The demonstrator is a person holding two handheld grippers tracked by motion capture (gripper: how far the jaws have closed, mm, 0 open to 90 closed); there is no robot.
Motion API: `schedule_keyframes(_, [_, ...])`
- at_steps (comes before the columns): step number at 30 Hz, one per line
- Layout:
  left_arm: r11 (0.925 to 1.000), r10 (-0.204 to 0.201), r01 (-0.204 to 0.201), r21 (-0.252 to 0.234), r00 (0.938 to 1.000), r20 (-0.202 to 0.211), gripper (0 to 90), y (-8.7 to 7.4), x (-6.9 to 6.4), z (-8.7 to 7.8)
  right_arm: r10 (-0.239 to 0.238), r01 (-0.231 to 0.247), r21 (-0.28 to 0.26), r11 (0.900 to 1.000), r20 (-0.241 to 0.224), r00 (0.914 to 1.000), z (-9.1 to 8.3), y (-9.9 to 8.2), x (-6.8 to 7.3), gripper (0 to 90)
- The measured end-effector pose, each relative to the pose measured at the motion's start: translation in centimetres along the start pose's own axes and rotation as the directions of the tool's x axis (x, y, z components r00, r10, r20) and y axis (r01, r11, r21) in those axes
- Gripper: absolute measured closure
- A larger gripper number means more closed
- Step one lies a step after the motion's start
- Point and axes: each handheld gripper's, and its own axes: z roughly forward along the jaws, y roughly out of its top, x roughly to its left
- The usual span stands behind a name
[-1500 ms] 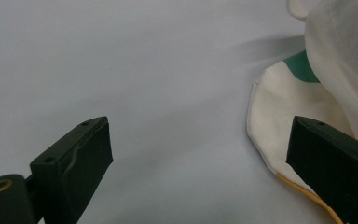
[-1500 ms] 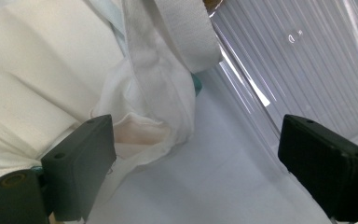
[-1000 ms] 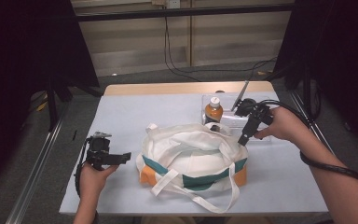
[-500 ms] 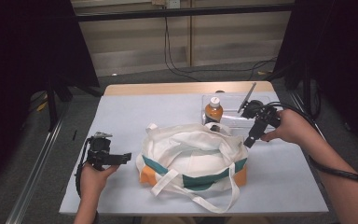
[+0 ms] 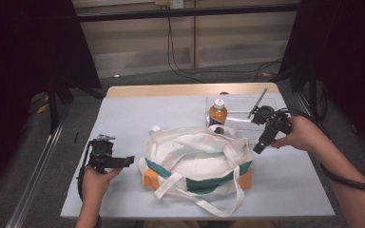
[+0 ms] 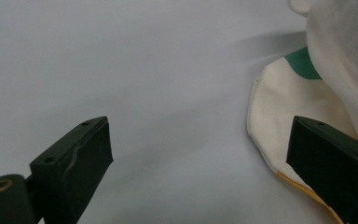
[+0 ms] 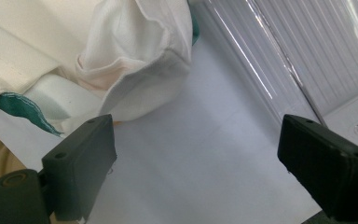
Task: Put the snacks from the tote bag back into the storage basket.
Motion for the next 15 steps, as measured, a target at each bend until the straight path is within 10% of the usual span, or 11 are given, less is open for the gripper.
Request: schedule_keyframes(15, [1.0,-0.006,0.006,-0.003,1.0,0.0,6.5,-0.03,-0.1,0.08,0.014,-0.014,-0.012,0.9998,0.014,0.9998,0.48,-0.75,0.36,10.8])
